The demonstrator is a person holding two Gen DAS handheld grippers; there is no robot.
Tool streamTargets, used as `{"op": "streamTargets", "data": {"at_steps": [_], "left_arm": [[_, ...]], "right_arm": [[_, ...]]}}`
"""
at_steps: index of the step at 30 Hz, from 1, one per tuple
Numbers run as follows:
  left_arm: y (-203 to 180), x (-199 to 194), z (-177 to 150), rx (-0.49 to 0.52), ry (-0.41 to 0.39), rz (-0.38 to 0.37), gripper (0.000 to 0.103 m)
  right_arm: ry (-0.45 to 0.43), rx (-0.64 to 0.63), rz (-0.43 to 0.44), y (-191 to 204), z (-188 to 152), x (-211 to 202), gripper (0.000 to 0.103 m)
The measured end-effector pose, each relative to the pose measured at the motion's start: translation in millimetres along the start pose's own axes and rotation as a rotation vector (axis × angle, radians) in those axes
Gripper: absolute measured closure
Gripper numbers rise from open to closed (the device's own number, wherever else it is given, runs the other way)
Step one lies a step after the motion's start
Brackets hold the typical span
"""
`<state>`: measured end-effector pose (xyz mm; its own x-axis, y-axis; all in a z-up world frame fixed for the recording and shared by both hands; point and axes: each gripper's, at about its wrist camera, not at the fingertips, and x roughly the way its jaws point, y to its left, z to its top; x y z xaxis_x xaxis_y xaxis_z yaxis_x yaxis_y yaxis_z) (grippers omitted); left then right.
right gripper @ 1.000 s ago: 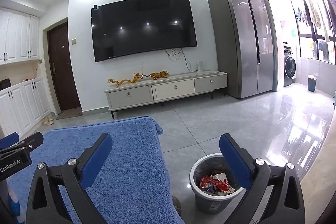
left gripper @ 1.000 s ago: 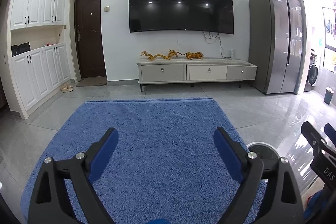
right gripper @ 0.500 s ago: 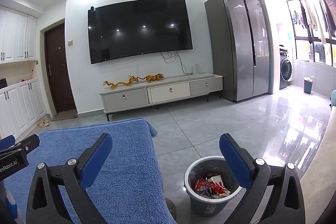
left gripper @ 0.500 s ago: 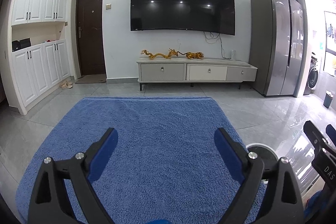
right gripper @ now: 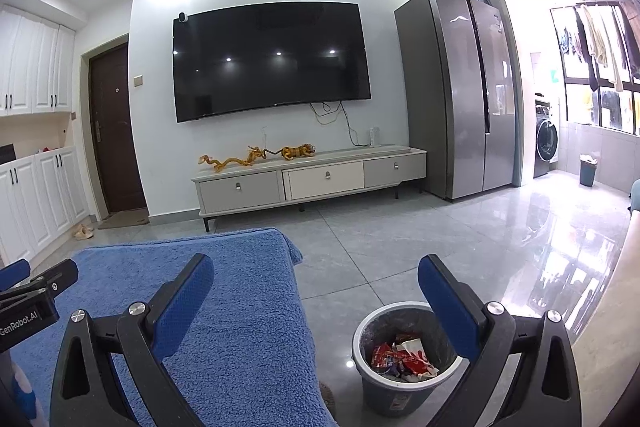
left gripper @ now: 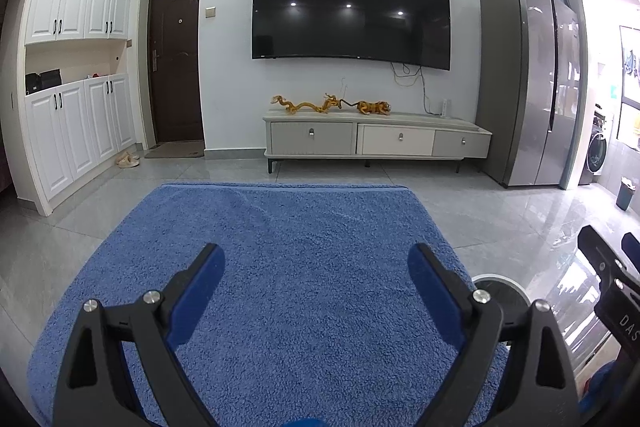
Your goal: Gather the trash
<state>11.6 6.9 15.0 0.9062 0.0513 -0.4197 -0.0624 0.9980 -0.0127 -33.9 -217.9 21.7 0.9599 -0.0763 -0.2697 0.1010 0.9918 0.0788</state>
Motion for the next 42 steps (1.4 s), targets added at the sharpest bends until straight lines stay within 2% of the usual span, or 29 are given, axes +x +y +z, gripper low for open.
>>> {"op": "streamTargets", "data": {"at_steps": [17,42], "left_arm": [[7,-11,-5,-0.003,-0.014,-0.034,0.010],[6,-23,-6,-0.003,-0.045,-0.023,0.010]], "right_arm": [[-0.006,-0.057,-0.006,16,1,-3,0.000],[-0.006,-0.061,-0.009,16,-1,-5,0.000]]}}
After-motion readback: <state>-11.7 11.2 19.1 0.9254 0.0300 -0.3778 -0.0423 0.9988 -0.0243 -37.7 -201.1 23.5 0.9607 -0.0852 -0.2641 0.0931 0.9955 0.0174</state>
